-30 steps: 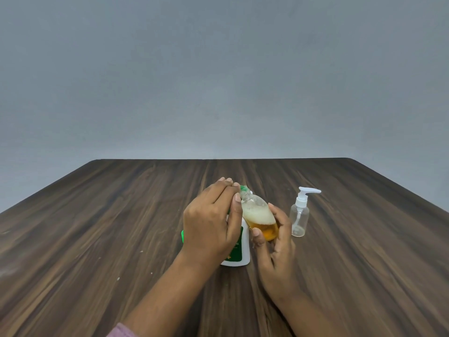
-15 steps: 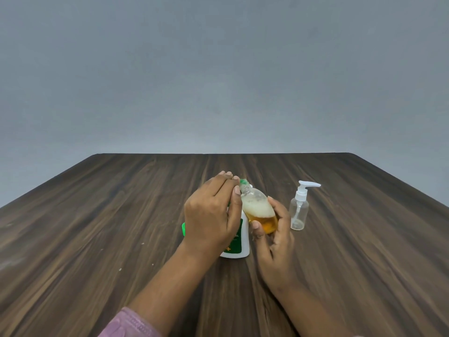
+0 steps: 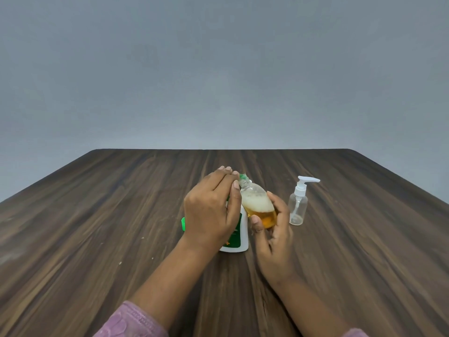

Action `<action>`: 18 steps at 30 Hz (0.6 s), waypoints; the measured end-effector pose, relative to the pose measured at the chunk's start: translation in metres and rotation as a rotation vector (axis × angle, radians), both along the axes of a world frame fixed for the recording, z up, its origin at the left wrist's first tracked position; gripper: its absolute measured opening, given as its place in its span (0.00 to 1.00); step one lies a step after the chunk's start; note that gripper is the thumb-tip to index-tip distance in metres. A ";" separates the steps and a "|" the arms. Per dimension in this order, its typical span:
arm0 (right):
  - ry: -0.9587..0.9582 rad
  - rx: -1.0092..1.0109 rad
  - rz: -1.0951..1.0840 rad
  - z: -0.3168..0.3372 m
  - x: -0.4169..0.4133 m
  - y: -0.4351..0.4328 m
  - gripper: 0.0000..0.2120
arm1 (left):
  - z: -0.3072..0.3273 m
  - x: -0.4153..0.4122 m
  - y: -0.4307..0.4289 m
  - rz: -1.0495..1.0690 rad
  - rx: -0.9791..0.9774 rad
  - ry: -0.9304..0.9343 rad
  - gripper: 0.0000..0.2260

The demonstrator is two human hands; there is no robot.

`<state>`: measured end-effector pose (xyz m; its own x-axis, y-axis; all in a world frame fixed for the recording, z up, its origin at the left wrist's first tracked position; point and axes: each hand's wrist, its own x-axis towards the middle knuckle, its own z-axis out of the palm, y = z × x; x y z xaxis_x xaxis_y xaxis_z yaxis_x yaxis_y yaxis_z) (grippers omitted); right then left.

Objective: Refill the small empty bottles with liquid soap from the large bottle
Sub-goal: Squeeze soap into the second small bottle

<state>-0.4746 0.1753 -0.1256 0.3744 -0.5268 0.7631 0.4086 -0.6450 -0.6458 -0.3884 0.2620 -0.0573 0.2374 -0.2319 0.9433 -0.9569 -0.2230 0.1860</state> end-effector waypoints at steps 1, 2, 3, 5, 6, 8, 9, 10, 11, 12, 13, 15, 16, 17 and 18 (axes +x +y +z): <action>0.001 0.004 0.004 0.000 0.000 0.000 0.19 | 0.002 0.000 0.001 0.003 0.010 -0.008 0.16; 0.003 0.011 0.010 0.000 0.001 0.000 0.19 | 0.005 0.001 0.002 0.010 0.020 -0.016 0.16; 0.004 0.018 0.015 0.000 0.001 0.000 0.19 | 0.007 0.001 0.002 0.020 0.028 -0.023 0.16; 0.002 0.027 0.022 -0.001 0.002 0.000 0.20 | 0.007 0.000 0.003 0.031 0.032 -0.031 0.17; -0.001 0.026 0.022 -0.001 0.002 0.000 0.20 | 0.006 0.000 0.002 0.027 0.028 -0.028 0.19; -0.006 0.011 0.005 -0.002 0.002 -0.001 0.20 | 0.003 0.000 0.001 0.008 0.010 -0.012 0.20; -0.006 -0.001 -0.003 -0.002 0.002 -0.001 0.20 | 0.000 0.001 0.000 0.000 0.000 -0.004 0.19; -0.007 -0.011 -0.008 -0.002 0.002 -0.002 0.19 | -0.003 0.002 0.000 -0.004 -0.009 0.005 0.17; -0.008 -0.015 -0.009 -0.002 0.001 -0.001 0.19 | -0.006 0.002 0.000 -0.004 -0.014 0.015 0.17; -0.009 -0.019 -0.014 -0.002 0.000 -0.001 0.19 | -0.007 0.002 0.000 -0.005 -0.016 0.024 0.17; -0.008 -0.023 -0.019 -0.002 0.000 -0.002 0.19 | -0.008 0.002 0.000 -0.009 -0.017 0.031 0.17; -0.005 -0.018 -0.022 -0.002 0.001 -0.001 0.20 | -0.005 0.001 0.001 -0.012 -0.013 0.024 0.17; -0.002 -0.010 -0.018 -0.002 0.002 -0.001 0.20 | -0.002 0.001 0.001 -0.012 -0.007 0.014 0.17; -0.001 -0.003 -0.011 -0.002 0.002 -0.001 0.20 | 0.001 0.000 0.001 -0.009 0.002 0.005 0.17; -0.001 0.003 -0.005 -0.002 0.002 -0.001 0.20 | 0.004 0.000 0.002 -0.004 0.013 -0.001 0.17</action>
